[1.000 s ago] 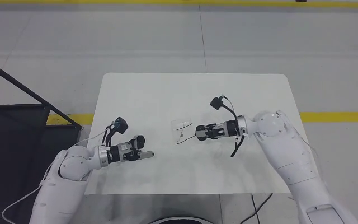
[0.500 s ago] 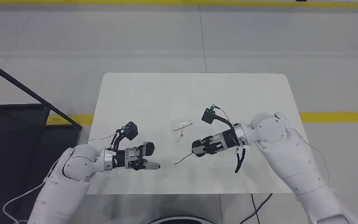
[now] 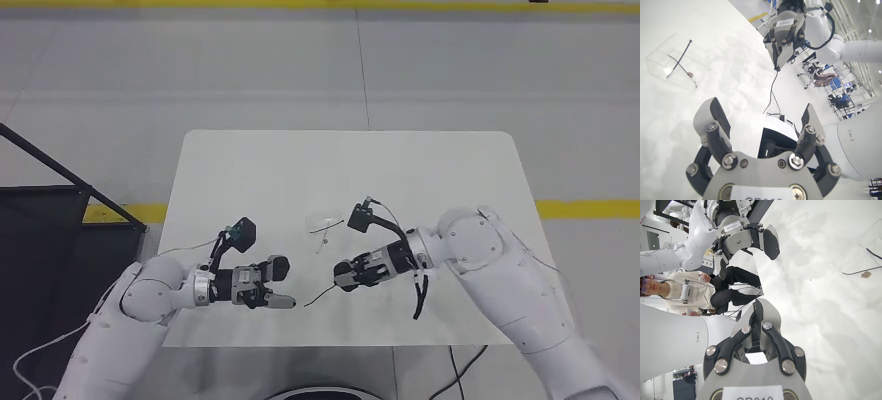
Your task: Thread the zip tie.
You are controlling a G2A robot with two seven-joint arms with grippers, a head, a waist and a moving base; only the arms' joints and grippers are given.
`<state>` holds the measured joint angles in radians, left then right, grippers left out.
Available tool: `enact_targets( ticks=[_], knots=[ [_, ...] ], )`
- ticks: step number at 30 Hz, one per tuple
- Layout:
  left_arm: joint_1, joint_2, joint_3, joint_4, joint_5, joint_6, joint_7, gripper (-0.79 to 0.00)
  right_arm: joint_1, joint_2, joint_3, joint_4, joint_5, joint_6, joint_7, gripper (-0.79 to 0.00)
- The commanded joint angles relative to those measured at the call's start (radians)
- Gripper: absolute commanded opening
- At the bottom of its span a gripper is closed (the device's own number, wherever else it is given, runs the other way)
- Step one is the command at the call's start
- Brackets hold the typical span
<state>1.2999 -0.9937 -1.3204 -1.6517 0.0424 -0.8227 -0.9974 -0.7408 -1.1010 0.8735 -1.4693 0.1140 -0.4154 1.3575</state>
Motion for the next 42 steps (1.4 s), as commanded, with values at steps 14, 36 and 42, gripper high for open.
enact_targets(
  ticks=[14,36,42],
  knots=[
    [-0.08,0.028,0.125,0.04,-0.003,-0.023,0.023,-0.419,0.107,-0.047,-0.115,0.083,0.045,0.001,-0.003,-0.785],
    [-0.154,0.053,0.234,0.085,-0.011,-0.047,0.047,-0.542,0.155,-0.075,-0.167,0.139,0.062,-0.004,0.008,-0.785],
    [-0.162,0.057,0.248,0.093,-0.012,-0.054,0.054,-0.646,0.16,-0.078,-0.174,0.142,0.057,0.003,0.015,-0.785]
  ],
)
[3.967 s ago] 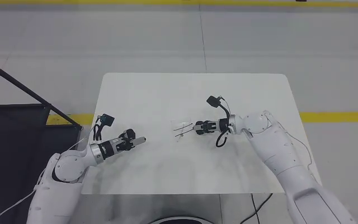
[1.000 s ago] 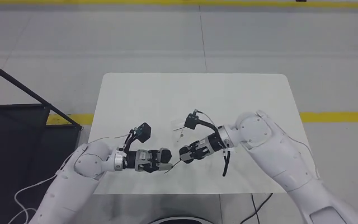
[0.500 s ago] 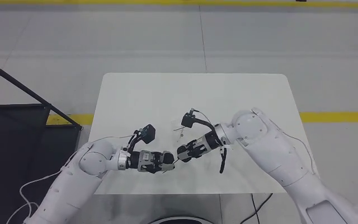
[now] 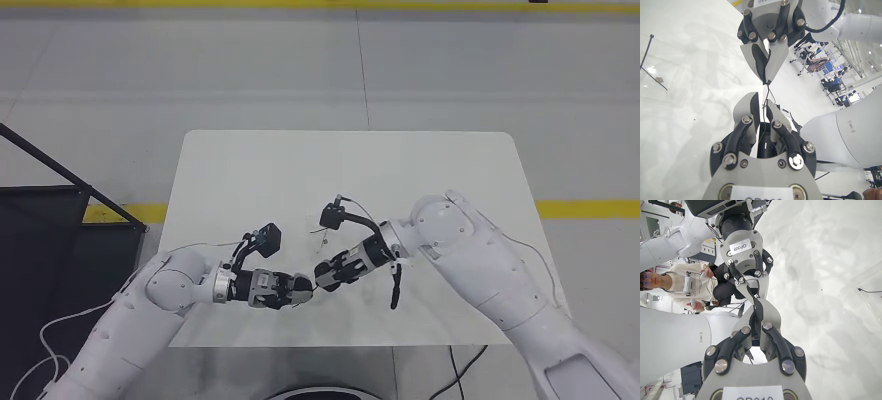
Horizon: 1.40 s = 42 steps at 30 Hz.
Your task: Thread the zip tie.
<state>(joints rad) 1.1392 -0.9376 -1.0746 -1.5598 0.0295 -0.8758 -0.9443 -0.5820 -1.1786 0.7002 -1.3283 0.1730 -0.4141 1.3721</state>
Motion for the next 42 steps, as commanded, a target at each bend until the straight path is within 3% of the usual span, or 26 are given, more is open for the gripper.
enact_targets(
  ticks=[1,7,9,13,14,15,16,18,29,37,42],
  knots=[
    [-0.002,0.001,0.004,0.002,0.001,-0.003,0.003,-0.653,0.002,-0.001,-0.003,0.002,-0.005,0.005,0.001,-0.785],
    [-0.006,0.003,0.011,0.005,0.008,-0.009,0.015,-0.686,0.004,-0.004,-0.009,0.003,-0.014,0.012,0.001,-0.785],
    [-0.007,0.004,0.013,0.004,0.009,-0.009,0.017,-0.748,0.005,-0.005,-0.01,0.003,-0.013,0.013,0.003,-0.785],
    [-0.009,0.005,0.017,0.004,0.012,-0.007,0.023,-0.785,0.006,-0.006,-0.008,0.005,-0.02,0.013,-0.004,-0.779],
    [-0.009,0.006,0.017,0.004,0.013,-0.006,0.029,-0.785,0.005,-0.005,-0.007,0.004,-0.025,0.014,-0.011,-0.428],
    [-0.009,0.006,0.016,0.005,0.014,-0.004,0.034,-0.785,0.004,-0.005,-0.006,0.003,-0.027,0.013,-0.013,-0.369],
    [-0.009,0.006,0.015,0.007,0.013,-0.002,0.042,-0.785,0.003,-0.005,-0.003,0.001,-0.028,0.01,-0.017,-0.154],
    [-0.009,0.006,0.011,0.012,0.012,0.002,0.06,-0.785,-0.003,-0.002,0.007,-0.003,-0.03,0.002,-0.027,-0.009],
    [0.004,0.007,-0.043,0.054,-0.023,0.061,0.222,-0.785,-0.129,0.053,0.162,-0.092,-0.032,-0.086,-0.118,0.0],
    [0.027,-0.004,-0.066,0.039,-0.039,0.046,0.381,-0.785,-0.232,0.068,0.196,-0.169,-0.081,-0.172,-0.248,0.0],
    [0.03,-0.008,-0.059,0.03,-0.045,0.027,0.397,-0.785,-0.236,0.068,0.195,-0.171,-0.088,-0.175,-0.248,0.0]
  ],
)
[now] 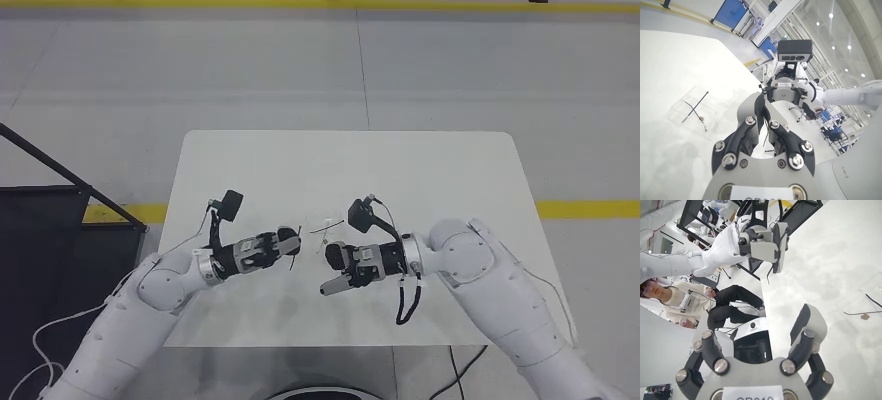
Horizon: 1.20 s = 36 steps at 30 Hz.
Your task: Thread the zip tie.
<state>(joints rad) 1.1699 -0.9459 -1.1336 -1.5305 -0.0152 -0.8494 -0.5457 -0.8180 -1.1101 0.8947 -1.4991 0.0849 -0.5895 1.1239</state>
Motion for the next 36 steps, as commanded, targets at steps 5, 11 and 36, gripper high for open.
enact_targets(
  ticks=[5,11,36],
  knots=[
    [0.0,0.0,0.0,0.0,0.0,0.0,-0.001,-0.785,0.0,0.0,0.0,0.0,0.0,0.0,0.0,0.0],
    [0.017,-0.006,0.001,-0.035,0.039,0.039,0.049,-0.785,-0.028,-0.008,-0.026,-0.018,-0.032,-0.01,-0.083,-0.012],
    [0.049,-0.032,-0.007,-0.067,0.177,0.088,0.183,-0.785,0.045,-0.069,-0.13,0.142,-0.028,-0.041,-0.23,-0.61]
  ],
)
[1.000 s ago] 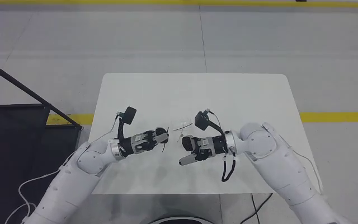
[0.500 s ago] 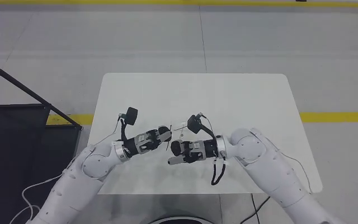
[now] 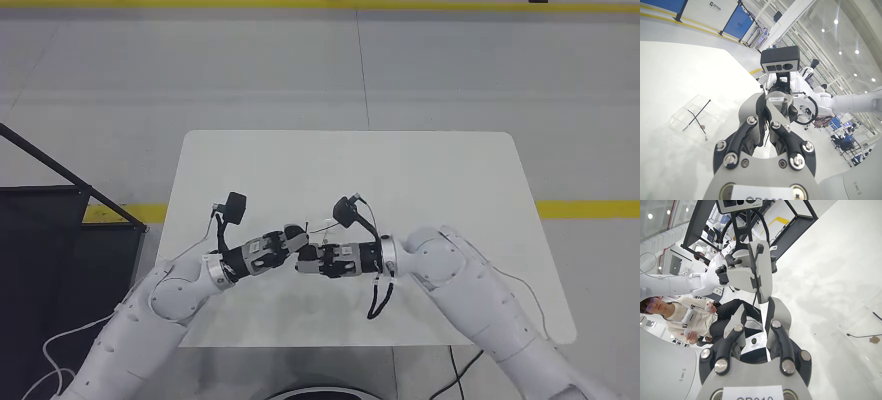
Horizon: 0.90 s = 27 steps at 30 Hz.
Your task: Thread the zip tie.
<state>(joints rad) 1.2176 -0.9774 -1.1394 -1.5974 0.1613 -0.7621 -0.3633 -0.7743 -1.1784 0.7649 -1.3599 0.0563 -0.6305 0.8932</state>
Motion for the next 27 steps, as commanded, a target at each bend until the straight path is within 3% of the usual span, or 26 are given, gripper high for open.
enact_targets(
  ticks=[1,10,22,24,25,27],
  knots=[
    [0.002,-0.001,-0.001,0.0,0.002,0.0,0.001,-0.785,0.002,-0.001,0.0,0.005,0.004,0.001,0.001,-0.628],
    [0.005,-0.007,-0.009,0.003,0.01,0.001,0.015,-0.785,0.005,-0.007,0.002,0.017,0.015,0.002,0.009,-0.785],
    [0.014,-0.014,-0.021,0.004,0.019,-0.005,0.029,-0.785,0.007,-0.012,0.007,0.023,0.027,0.0,0.022,-0.785],
    [0.015,-0.015,-0.023,0.003,0.024,-0.006,0.03,-0.643,0.006,-0.012,0.01,0.024,0.026,-0.001,0.024,-0.785],
    [0.015,-0.016,-0.023,0.003,0.025,-0.006,0.031,-0.486,0.006,-0.012,0.011,0.023,0.025,-0.001,0.024,-0.785],
    [0.016,-0.017,-0.025,0.002,0.028,-0.007,0.032,-0.416,0.004,-0.012,0.014,0.022,0.026,0.0,0.026,-0.785]
  ],
)
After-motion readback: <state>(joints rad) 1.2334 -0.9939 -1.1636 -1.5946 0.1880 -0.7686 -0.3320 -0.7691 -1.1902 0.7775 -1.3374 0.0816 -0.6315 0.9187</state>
